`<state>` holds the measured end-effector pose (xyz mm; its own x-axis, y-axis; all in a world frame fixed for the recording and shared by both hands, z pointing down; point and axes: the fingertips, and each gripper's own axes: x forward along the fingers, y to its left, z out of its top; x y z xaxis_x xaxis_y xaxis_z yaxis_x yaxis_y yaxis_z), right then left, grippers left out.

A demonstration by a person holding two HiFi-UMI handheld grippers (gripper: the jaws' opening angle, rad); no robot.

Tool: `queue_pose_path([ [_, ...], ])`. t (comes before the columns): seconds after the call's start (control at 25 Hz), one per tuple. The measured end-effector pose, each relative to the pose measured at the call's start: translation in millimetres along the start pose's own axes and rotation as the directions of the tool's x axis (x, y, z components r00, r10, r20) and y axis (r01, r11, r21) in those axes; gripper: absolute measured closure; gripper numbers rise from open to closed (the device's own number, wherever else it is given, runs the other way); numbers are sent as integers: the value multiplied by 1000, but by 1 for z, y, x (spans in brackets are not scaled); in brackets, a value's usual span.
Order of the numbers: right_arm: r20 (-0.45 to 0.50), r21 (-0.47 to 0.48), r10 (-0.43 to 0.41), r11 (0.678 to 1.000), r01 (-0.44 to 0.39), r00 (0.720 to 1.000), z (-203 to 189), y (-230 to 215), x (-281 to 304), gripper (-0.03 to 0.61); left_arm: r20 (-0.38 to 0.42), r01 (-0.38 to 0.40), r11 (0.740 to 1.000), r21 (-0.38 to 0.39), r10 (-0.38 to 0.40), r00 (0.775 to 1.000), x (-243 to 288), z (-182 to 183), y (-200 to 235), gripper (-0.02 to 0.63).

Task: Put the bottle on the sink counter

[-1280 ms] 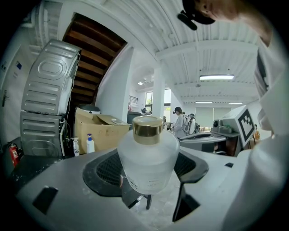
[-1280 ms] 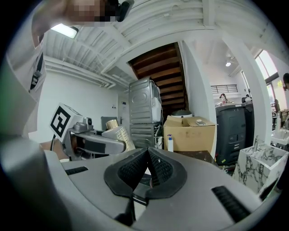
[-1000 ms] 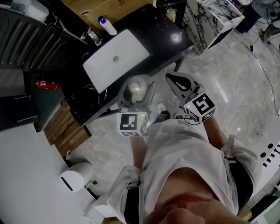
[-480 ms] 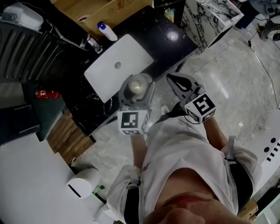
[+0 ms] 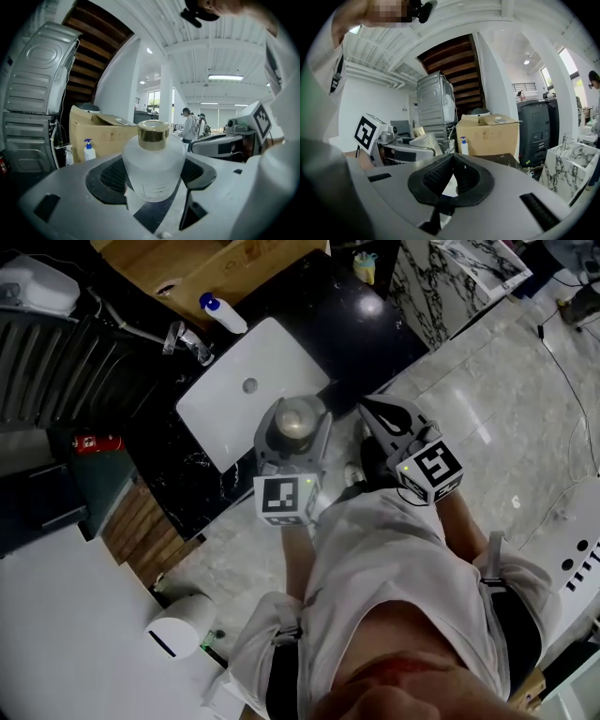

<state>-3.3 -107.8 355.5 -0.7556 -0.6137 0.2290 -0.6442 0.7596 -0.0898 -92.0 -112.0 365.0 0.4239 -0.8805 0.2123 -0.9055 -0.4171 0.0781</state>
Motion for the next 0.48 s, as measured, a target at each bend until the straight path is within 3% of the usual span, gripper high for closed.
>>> queue_pose_path([
  [0.48,-13,-4,136,991,-136,991,11,-54,56,580,-54,-127,992,-23,126,991,59,-1,29,285],
])
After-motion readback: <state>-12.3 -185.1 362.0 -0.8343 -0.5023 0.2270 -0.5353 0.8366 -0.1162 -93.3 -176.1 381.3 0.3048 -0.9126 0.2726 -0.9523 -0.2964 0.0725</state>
